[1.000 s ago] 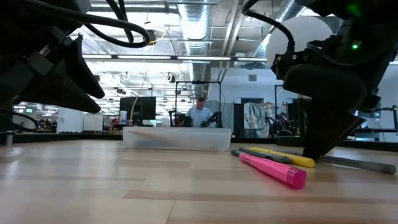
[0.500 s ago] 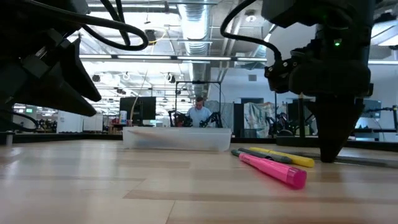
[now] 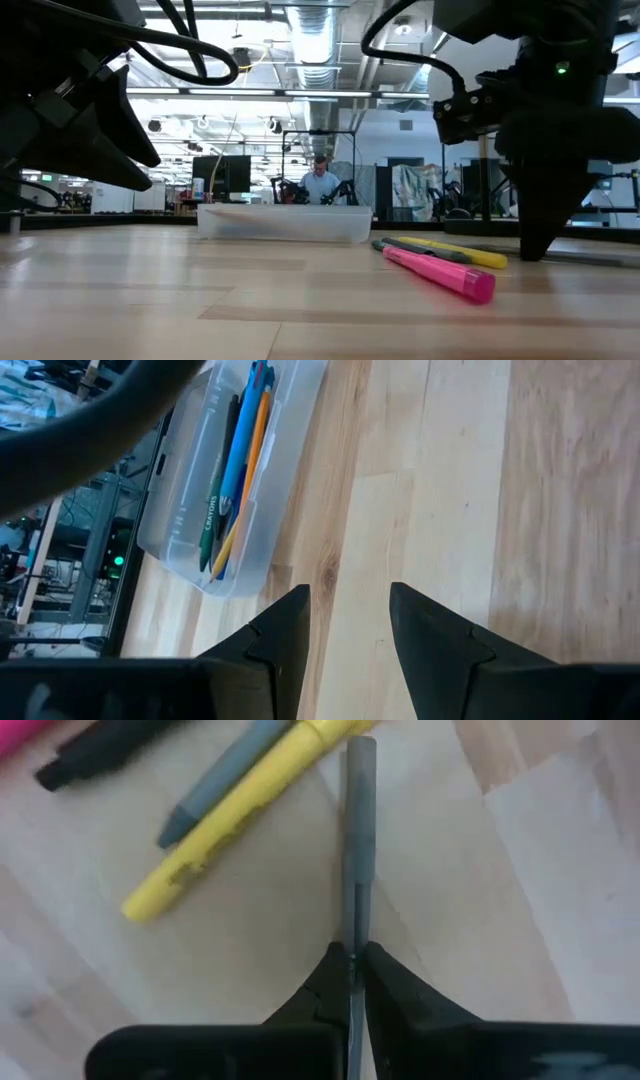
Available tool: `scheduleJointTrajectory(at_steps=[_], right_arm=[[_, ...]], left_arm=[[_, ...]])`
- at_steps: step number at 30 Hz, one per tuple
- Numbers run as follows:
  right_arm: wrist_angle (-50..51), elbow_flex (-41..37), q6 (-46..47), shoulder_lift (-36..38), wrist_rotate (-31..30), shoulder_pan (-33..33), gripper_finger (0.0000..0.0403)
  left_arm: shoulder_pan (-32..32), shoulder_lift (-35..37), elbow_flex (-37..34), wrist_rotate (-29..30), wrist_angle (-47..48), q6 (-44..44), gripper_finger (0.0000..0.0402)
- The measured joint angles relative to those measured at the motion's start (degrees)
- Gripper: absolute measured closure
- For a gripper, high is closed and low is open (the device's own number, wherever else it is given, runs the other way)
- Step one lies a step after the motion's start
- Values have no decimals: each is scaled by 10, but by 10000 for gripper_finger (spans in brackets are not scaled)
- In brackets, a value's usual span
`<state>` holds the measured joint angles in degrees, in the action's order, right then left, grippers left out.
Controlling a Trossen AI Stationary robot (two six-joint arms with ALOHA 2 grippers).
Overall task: Pick & place school supplies into a supply box
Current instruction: Put the gray pen into the gray supply box
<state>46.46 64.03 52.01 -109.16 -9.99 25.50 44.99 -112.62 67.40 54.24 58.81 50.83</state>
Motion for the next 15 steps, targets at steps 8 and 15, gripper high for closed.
scheduleJointTrajectory(at_steps=[8,15], right_arm=[[125,55,12,-6,-78,-3,401],[183,116,-31,-3,-171,-25,402]], left_arm=[[0,0,0,0,0,0,267],[0,0,0,3,2,0,267]])
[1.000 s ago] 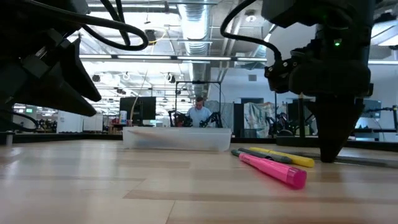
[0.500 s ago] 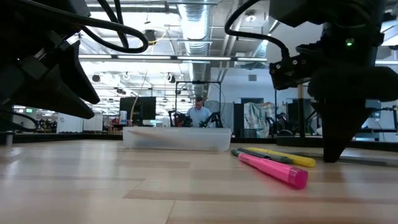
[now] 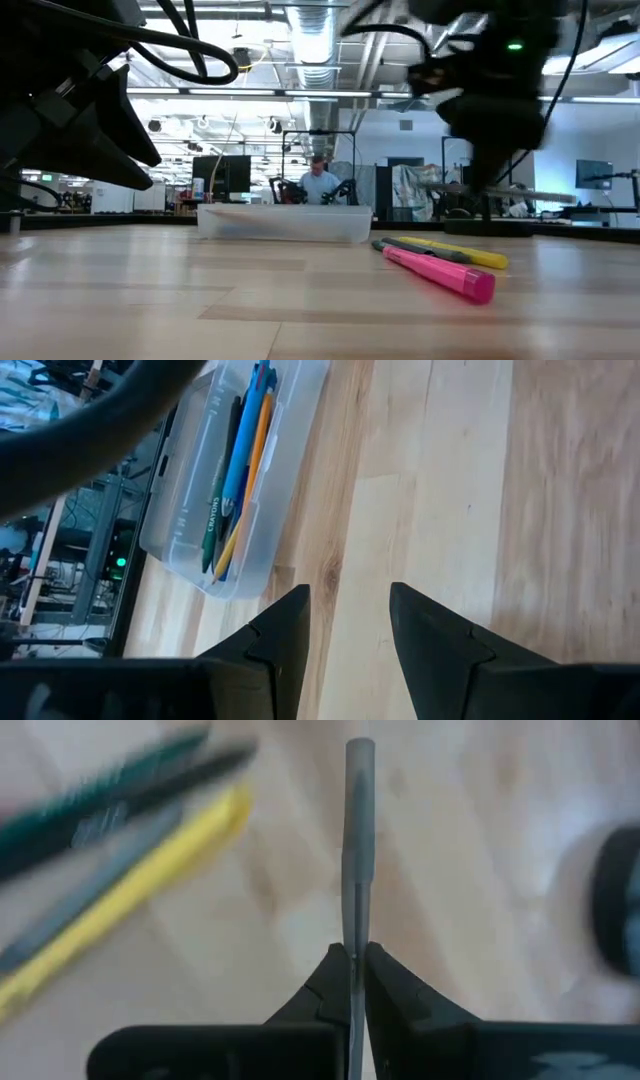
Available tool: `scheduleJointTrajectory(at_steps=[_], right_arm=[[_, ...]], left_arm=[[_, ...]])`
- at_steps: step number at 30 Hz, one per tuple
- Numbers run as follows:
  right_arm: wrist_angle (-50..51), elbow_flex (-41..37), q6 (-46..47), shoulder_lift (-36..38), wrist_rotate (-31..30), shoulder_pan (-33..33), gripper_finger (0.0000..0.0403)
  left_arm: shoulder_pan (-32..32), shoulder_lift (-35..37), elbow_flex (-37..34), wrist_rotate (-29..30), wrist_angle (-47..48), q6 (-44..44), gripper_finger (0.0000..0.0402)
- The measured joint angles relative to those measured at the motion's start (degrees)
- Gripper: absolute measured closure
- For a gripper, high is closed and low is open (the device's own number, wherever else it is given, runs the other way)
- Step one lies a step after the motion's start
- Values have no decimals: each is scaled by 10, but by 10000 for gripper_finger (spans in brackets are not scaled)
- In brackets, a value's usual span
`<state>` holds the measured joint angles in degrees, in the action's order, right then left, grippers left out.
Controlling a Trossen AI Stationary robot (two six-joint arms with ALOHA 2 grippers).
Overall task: Pick & place school supplies into a supply box
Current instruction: Put the gray pen into the gray supply box
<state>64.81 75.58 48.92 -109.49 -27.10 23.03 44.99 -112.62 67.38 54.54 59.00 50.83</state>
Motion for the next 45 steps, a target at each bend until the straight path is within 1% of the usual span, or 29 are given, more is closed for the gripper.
scheduleJointTrajectory(at_steps=[4,9,14,18,22,24,27,32,35,45], right_arm=[[-43,25,-101,0,-37,-38,402],[-149,41,-248,0,-41,-100,402],[-260,42,-389,1,-2,-157,402],[-320,42,-455,1,27,-196,402],[-356,43,-490,-5,58,-224,402],[-360,42,-506,-5,73,-234,402],[-393,33,-523,-5,93,-244,399],[-414,29,-529,-5,95,-251,383],[-413,29,-542,-5,108,-251,375],[-439,29,-555,-5,138,-251,370]], left_arm=[[0,0,-1,1,1,0,267],[0,0,-1,-1,2,7,267],[0,0,-1,-3,1,11,267],[0,0,-1,-3,0,22,267],[3,0,-1,-8,0,26,267],[7,0,-1,-8,0,29,267],[12,0,-1,-8,0,32,267],[16,0,-1,-8,0,33,267],[16,0,-1,-8,0,33,267],[15,0,-1,-8,0,33,267]])
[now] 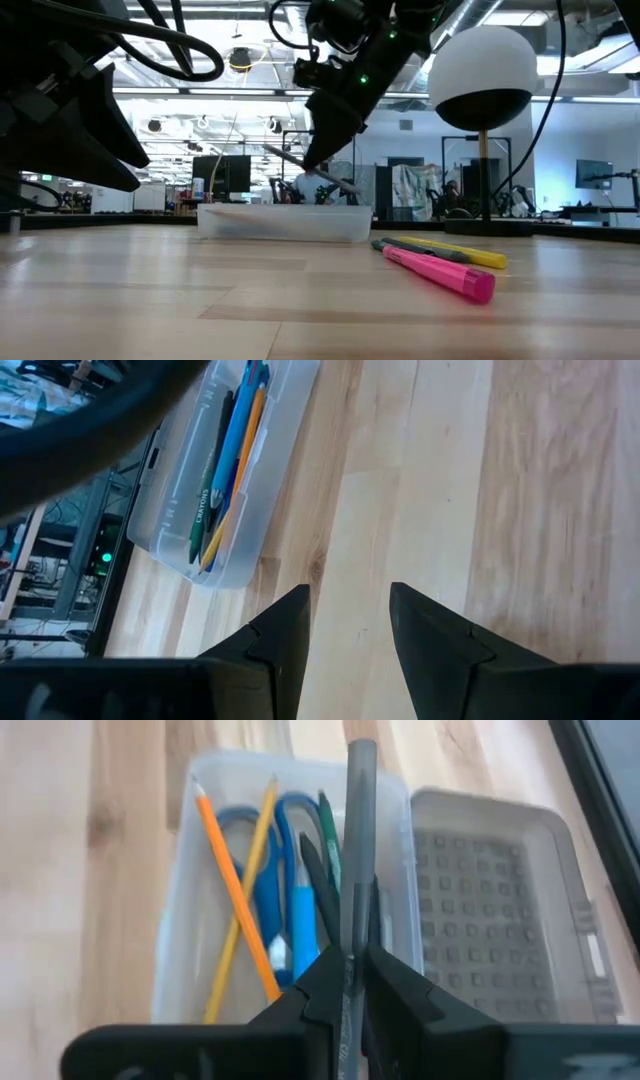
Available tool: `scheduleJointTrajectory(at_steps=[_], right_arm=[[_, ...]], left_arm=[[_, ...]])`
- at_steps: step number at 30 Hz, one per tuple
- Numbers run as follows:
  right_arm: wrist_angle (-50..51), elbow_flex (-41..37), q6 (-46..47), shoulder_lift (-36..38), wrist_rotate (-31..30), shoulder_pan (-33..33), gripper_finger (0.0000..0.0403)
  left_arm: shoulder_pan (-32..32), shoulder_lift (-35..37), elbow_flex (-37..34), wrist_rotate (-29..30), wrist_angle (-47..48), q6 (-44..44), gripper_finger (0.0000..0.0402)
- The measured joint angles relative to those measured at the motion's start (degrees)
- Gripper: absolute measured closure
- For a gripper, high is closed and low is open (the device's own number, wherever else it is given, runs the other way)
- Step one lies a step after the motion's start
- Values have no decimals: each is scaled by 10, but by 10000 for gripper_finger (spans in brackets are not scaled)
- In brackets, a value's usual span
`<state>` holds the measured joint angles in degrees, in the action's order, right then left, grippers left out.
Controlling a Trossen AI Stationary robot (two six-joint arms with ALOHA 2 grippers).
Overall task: Pick & place school supplies into a supply box
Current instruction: Put the gray pen into the gray supply box
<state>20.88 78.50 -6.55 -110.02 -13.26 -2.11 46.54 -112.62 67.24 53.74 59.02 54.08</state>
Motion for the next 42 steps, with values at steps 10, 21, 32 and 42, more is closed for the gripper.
scheduleJointTrajectory(at_steps=[10,21,32,42], right_arm=[[-21,0,-1,0,12,0,311],[10,1,10,7,-43,32,245],[87,-8,38,23,-144,84,259],[22,-9,5,20,-11,64,268]], left_arm=[[0,0,0,0,0,0,267],[0,0,0,-9,0,0,267],[-10,0,0,23,-8,0,267],[-29,0,0,25,-15,-8,267]])
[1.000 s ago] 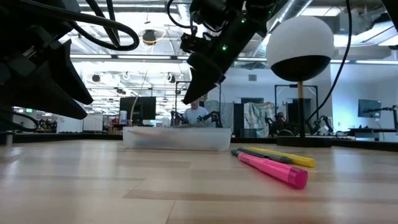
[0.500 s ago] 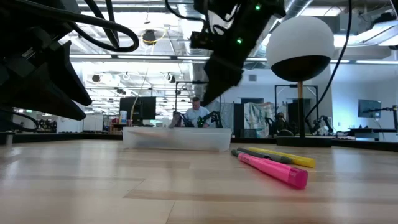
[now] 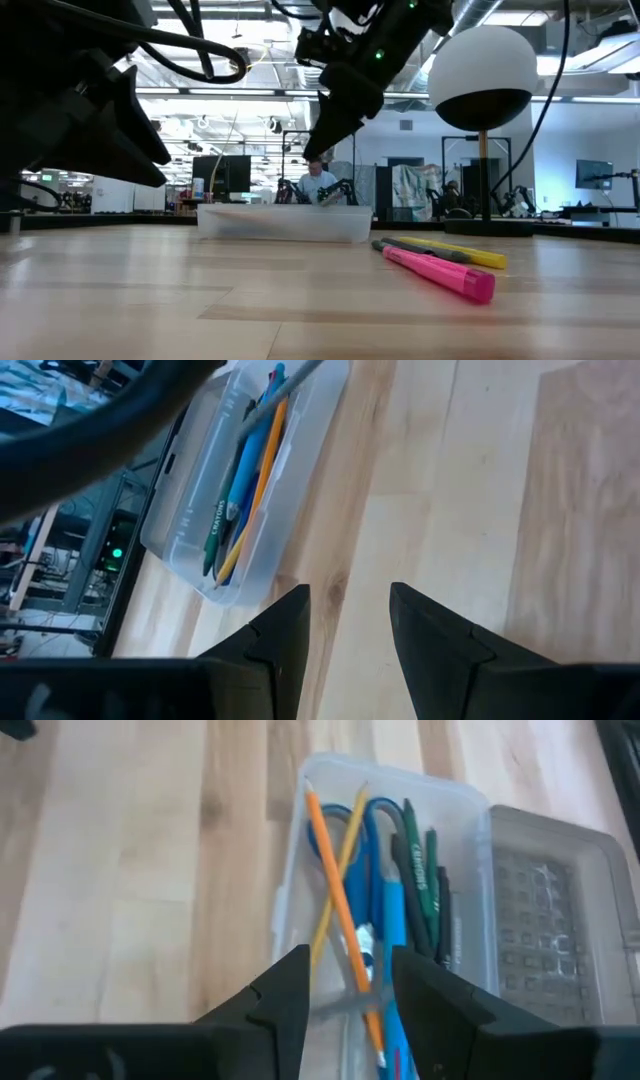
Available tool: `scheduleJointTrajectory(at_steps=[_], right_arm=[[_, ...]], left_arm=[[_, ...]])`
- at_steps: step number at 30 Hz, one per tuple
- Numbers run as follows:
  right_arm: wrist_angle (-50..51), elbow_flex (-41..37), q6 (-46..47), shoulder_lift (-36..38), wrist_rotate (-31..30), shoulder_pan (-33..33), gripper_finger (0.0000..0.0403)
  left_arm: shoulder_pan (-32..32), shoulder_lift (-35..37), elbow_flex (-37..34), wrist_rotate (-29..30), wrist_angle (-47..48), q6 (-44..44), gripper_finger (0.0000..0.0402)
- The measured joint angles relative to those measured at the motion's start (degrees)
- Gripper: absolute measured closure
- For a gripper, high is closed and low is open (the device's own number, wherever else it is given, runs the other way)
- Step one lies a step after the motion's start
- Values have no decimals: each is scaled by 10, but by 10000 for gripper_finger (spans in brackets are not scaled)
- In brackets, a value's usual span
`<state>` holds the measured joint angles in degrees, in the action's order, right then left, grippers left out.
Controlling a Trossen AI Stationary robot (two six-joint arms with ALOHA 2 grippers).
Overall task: Pick & place school supplies into a supply box
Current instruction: Put the gray pen into the gray supply box
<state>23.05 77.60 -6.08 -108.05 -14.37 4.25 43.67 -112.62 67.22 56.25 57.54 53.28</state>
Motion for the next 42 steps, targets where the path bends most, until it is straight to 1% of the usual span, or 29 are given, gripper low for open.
scheduleJointTrajectory(at_steps=[3,9,13,17,21,23,28,34,40,42], right_arm=[[12,0,26,0,1,-16,269],[60,0,155,0,1,-66,275],[94,0,192,0,1,-75,275],[129,0,211,0,-4,-71,276],[130,0,217,0,-1,-66,276],[131,0,232,0,9,-66,276],[151,0,261,0,11,-66,276],[142,0,262,0,55,-65,276],[138,0,262,0,56,-58,276],[132,1,262,-13,57,-55,276]], left_arm=[[0,0,0,0,0,-4,267],[0,0,0,-1,2,-5,267],[0,0,0,-5,2,-5,267],[0,0,0,-5,4,-5,267],[0,0,0,-5,4,-5,267],[0,0,0,-5,4,-5,267],[0,0,0,-5,4,-5,267],[0,0,0,-9,4,-5,267],[0,0,0,-18,4,-5,267],[1,0,0,-18,4,-5,267]])
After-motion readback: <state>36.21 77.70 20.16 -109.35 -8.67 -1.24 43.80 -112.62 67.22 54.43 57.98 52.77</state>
